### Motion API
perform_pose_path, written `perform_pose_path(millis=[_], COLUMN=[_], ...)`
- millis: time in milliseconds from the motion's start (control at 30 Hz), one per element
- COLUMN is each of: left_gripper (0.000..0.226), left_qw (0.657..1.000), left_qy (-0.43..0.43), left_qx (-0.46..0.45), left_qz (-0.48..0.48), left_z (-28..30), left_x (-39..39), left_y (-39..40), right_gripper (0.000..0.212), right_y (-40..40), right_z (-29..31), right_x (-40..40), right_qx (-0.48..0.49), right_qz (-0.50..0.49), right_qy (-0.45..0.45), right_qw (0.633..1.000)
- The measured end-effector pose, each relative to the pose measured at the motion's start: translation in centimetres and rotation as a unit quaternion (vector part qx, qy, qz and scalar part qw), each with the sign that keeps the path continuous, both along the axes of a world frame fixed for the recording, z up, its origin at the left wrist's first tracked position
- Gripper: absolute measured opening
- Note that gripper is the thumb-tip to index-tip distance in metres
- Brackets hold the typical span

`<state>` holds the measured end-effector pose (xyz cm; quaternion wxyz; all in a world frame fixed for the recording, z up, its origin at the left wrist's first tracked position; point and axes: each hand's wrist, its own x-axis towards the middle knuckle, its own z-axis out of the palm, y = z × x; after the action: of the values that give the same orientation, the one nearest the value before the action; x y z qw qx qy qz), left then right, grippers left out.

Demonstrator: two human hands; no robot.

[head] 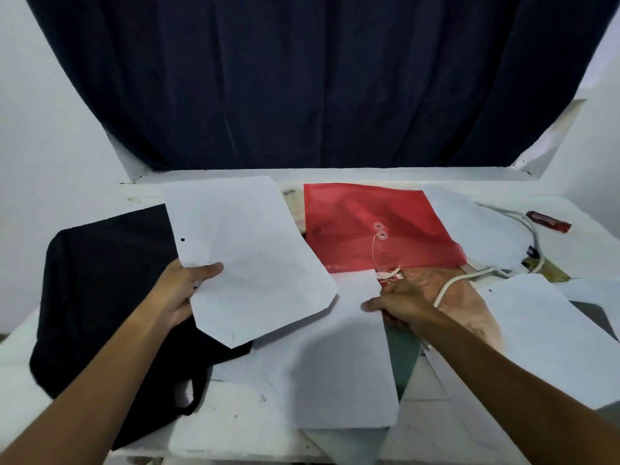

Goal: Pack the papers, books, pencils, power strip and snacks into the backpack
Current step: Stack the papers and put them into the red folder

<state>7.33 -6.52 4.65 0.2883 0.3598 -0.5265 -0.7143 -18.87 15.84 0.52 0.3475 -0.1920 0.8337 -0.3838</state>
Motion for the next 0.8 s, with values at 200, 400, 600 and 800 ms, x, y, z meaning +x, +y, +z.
perform_pose_path(millis=[200,400,600,800], left_gripper=[0.032,0.033,0.032,0.032], left_qw=[1.000,1.000,1.000,0.998], left_qy=[-0.008,-0.017,-0.029,-0.052], left_qx=[0.014,0.004,-0.004,-0.022], left_qz=[0.019,0.019,0.007,-0.002], left_z=[-1.3,-1.2,-1.2,-0.5], left_x=[0.8,1.0,0.9,1.9], left_y=[0.9,0.7,0.4,-0.8], right_gripper=[0.035,0.045,0.031,0.022], right_y=[-0.6,-0.5,0.7,3.9], right_z=[0.4,0.5,1.9,8.8], right_x=[1.3,-0.1,-1.2,-4.9], right_qx=[0.005,-0.016,-0.012,-0.069], right_qz=[0.033,-0.001,0.057,0.139], right_qy=[0.027,0.089,0.032,0.001], right_qw=[0.999,0.996,0.998,0.988])
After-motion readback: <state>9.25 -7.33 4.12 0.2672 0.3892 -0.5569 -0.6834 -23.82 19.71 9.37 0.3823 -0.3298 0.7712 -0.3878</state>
